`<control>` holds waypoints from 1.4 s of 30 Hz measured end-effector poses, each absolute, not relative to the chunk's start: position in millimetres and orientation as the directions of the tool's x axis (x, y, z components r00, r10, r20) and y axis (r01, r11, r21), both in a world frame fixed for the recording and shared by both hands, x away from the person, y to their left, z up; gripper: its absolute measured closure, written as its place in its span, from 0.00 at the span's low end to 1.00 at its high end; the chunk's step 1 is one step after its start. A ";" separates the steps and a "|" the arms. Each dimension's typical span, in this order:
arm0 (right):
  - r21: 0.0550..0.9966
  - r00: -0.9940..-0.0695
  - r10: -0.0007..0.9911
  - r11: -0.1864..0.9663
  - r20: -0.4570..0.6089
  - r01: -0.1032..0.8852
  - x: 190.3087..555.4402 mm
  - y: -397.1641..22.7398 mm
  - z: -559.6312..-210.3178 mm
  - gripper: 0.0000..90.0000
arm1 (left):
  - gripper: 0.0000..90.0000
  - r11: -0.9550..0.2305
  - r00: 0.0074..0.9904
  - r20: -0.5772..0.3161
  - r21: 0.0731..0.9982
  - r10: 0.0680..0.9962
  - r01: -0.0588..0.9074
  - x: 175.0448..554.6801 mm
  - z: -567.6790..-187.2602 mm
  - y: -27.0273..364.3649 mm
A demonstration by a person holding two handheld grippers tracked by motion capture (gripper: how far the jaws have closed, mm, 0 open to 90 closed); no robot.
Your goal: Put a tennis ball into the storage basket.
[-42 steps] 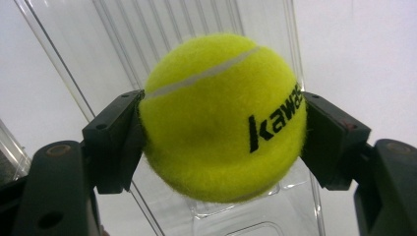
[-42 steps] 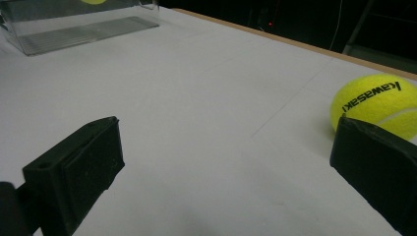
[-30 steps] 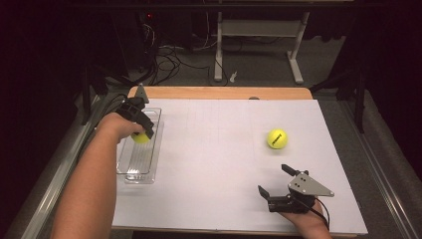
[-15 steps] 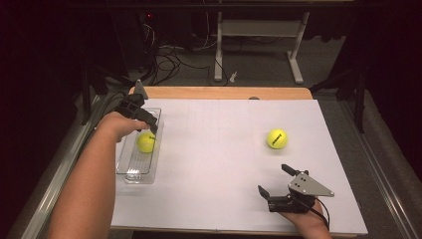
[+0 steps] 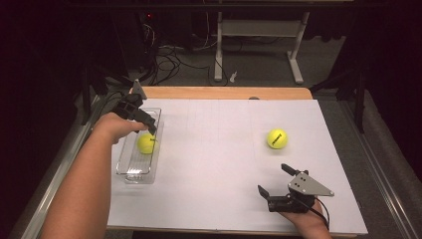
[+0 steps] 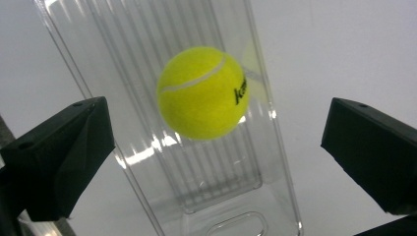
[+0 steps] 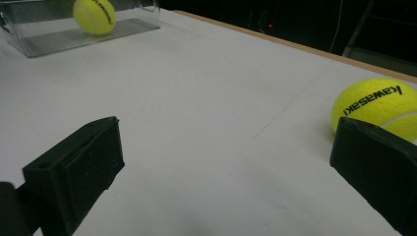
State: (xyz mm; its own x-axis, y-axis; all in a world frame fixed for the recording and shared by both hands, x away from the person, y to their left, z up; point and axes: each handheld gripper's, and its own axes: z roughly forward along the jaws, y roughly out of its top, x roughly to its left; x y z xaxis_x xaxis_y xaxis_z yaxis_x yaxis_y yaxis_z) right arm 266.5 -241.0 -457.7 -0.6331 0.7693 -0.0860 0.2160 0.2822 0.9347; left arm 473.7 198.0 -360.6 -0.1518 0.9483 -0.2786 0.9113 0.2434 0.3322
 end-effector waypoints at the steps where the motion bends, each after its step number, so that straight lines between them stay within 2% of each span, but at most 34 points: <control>1: 0.935 -0.633 0.769 0.282 -0.086 0.216 266.5 -241.0 -457.7 0.00 | 0.01 0.243 -0.152 -0.279 0.332 0.948 0.911 473.7 -360.6 198.0; 4: 0.933 -0.633 0.769 0.287 -0.090 0.215 266.9 -241.1 -457.9 0.00 | 0.01 0.238 -0.132 -0.302 0.348 0.944 0.907 465.6 -357.3 192.7; 25: 0.933 -0.635 0.766 0.296 -0.103 0.206 265.6 -239.7 -456.9 0.00 | 0.01 0.135 -0.015 -0.305 0.376 0.952 0.917 425.1 -355.6 157.3; 30: 0.933 -0.636 0.765 0.298 -0.107 0.202 264.8 -239.4 -456.3 0.00 | 0.01 0.073 0.050 -0.296 0.392 0.954 0.917 409.4 -354.1 143.8; 33: 0.933 -0.635 0.765 0.299 -0.109 0.199 264.5 -239.5 -455.9 0.00 | 0.01 0.081 0.068 -0.334 0.411 0.940 0.908 400.8 -351.2 137.7; 42: 0.932 -0.633 0.765 0.304 -0.116 0.196 263.3 -239.3 -454.9 0.00 | 0.01 0.049 0.130 -0.367 0.440 0.921 0.897 372.4 -355.3 129.3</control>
State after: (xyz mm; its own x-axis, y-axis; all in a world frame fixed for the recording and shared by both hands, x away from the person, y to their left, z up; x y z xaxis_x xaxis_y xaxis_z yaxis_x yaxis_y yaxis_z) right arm 263.3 -239.3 -454.9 -0.6330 0.7654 -0.1160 0.1964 0.3037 0.9323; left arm 372.4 129.3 -355.3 0.1302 0.9210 -0.3672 0.8967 0.0487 0.4400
